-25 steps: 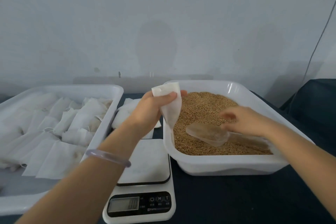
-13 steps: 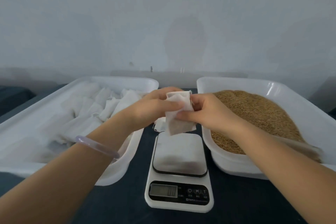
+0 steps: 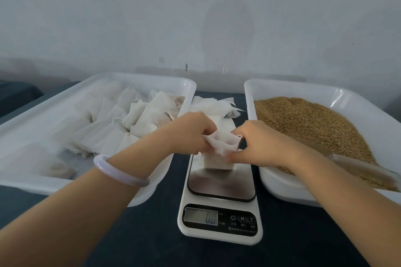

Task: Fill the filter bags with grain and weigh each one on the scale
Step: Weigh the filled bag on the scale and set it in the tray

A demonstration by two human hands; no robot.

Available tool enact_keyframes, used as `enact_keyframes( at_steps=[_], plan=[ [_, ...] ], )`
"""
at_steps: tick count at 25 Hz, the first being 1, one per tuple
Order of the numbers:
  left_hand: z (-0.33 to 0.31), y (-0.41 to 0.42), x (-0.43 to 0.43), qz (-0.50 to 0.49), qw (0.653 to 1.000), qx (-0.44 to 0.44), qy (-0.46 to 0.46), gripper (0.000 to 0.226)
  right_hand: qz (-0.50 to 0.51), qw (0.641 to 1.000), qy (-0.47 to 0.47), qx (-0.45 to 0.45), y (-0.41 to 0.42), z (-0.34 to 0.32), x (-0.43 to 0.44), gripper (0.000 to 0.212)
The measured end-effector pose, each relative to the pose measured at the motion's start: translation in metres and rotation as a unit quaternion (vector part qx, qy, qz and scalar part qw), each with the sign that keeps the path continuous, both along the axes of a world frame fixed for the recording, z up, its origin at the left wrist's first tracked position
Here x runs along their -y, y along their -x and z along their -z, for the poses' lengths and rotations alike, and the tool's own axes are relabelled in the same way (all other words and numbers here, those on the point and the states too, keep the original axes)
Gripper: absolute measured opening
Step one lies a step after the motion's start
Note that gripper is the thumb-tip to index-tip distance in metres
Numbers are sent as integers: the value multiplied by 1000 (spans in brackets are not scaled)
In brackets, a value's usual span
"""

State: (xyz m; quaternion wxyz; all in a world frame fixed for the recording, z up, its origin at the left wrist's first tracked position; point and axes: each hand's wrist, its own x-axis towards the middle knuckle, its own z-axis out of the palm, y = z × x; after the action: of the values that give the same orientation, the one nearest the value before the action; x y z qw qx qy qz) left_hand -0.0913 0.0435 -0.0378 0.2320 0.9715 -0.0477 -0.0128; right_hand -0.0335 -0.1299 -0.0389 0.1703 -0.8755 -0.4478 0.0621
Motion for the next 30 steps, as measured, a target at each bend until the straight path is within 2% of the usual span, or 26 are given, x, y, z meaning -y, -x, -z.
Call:
enact_keyframes(
  at_steps=[7, 11, 18, 22, 26, 28, 30],
  plan=[
    [5, -4, 14, 9, 988, -10, -155, 23, 18, 989, 107, 98, 1, 3, -12, 40],
    [4, -11, 21, 21, 979, -18, -203, 35, 42, 979, 155, 126, -1, 6, -25, 29],
    [5, -9, 20, 3, 983, -33, -182, 43, 36, 976, 182, 113, -4, 3, -29, 32],
    [7, -5, 17, 10, 987, -32, -155, 28, 25, 978, 172, 112, 0, 2, -27, 31],
    [3, -2, 12, 34, 991, -11, -127, 20, 41, 997, 57, 30, 1, 1, -14, 42],
    [-1, 0, 10, 17, 996, -3, -87, 21, 68, 998, 11, -6, 0, 0, -12, 49],
    [-4, 2, 7, 3, 1000, 3, -21, 21, 82, 996, -22, -33, -2, 1, -9, 45]
  ],
)
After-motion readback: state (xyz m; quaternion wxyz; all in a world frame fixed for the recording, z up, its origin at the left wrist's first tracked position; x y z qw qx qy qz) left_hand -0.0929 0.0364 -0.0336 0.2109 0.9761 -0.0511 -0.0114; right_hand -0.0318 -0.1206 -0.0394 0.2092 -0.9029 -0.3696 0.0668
